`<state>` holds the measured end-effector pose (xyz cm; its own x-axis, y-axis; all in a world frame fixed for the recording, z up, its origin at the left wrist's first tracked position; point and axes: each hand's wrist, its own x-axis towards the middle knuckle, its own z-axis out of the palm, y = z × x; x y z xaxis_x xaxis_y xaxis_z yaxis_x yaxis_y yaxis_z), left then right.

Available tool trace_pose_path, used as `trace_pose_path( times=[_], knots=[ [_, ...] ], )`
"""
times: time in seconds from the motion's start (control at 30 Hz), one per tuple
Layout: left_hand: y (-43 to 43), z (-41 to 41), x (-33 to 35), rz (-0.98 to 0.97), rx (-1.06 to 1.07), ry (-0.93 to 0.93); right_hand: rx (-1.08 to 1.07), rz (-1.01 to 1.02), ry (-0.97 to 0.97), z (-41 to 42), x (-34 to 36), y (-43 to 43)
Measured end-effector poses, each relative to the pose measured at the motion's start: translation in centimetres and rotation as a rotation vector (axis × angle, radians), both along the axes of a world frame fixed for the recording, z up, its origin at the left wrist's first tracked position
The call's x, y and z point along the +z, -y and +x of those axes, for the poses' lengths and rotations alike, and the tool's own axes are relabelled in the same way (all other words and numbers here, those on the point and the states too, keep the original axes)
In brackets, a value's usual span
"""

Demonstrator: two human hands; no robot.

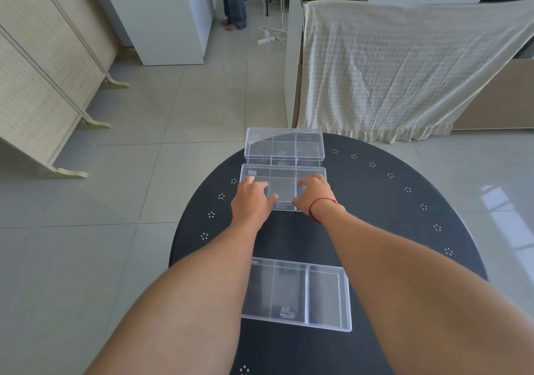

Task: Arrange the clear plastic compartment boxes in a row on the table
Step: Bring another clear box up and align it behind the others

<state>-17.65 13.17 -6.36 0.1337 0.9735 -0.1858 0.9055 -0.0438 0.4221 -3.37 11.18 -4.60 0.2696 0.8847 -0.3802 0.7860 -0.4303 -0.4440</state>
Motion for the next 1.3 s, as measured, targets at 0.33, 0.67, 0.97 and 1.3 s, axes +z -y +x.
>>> trace_pose_path(
  times=[0.33, 0.67, 0.97, 1.3],
  knots=[
    [-0.9, 0.8, 0.4, -0.005, -0.004, 0.006, -0.008, -0.006, -0.01, 0.8, 0.0, -1.5],
    [-1.5, 1.3, 0.2, 0.013, 0.003, -0.02, 0.0, 0.013, -0.02, 1.2, -0.1, -2.1],
    [-2.1, 1.5, -0.6, 0.019, 0.007, -0.014, -0.008, 0.007, -0.019, 1.2, -0.1, -2.6],
    [2.6, -0.5, 1.5, 0.029, 0.004, -0.035, -0.065, -0.009, -0.007, 0.7, 1.8, 2.7]
  ],
)
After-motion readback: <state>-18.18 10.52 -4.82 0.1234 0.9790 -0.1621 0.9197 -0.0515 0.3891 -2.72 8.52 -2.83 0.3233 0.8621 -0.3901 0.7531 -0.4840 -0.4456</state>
